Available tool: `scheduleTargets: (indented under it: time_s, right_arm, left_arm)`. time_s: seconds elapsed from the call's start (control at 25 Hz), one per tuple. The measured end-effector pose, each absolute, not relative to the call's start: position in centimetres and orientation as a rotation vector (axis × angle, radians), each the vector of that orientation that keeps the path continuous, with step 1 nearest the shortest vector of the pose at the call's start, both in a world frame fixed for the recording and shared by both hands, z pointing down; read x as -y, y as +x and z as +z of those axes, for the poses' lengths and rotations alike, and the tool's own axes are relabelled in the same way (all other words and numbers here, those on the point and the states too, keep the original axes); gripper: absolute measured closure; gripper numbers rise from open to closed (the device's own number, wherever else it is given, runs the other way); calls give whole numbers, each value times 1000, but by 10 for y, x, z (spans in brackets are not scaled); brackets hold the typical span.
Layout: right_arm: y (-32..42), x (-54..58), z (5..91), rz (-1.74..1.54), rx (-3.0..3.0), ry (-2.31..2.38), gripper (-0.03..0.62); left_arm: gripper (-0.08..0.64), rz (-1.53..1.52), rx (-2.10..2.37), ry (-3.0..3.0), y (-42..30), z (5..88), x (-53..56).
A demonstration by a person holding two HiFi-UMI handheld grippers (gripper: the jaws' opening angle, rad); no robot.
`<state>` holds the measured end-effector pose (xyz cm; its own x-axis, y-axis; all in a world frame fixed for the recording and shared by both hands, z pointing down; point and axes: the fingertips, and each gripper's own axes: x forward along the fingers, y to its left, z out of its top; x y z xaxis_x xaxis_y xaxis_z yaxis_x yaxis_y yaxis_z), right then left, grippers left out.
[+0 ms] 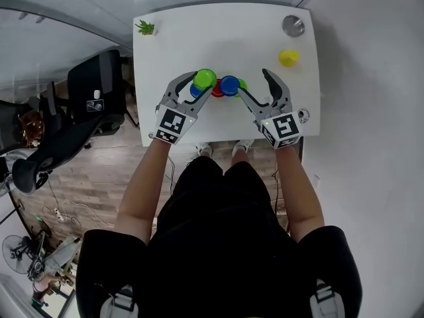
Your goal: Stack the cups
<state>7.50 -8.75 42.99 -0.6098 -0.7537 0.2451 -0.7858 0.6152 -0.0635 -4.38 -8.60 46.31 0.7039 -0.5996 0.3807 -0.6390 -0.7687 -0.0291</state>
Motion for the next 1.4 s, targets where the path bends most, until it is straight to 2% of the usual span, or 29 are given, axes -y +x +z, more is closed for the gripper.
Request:
scheduleTargets:
  time_s: [0.56, 1.2, 1.4]
  right_arm:
    - [76, 76, 458, 301, 2624, 1270, 261]
    - [82, 70, 471, 322, 2600, 1272, 265]
    - [82, 71, 471, 323, 2597, 1268, 267]
  left_arm:
    - [327, 593, 1059, 2742, -46, 515, 68]
    - [323, 579, 1073, 2725, -45, 529, 68]
    - [268, 580, 1069, 2726, -46, 525, 68]
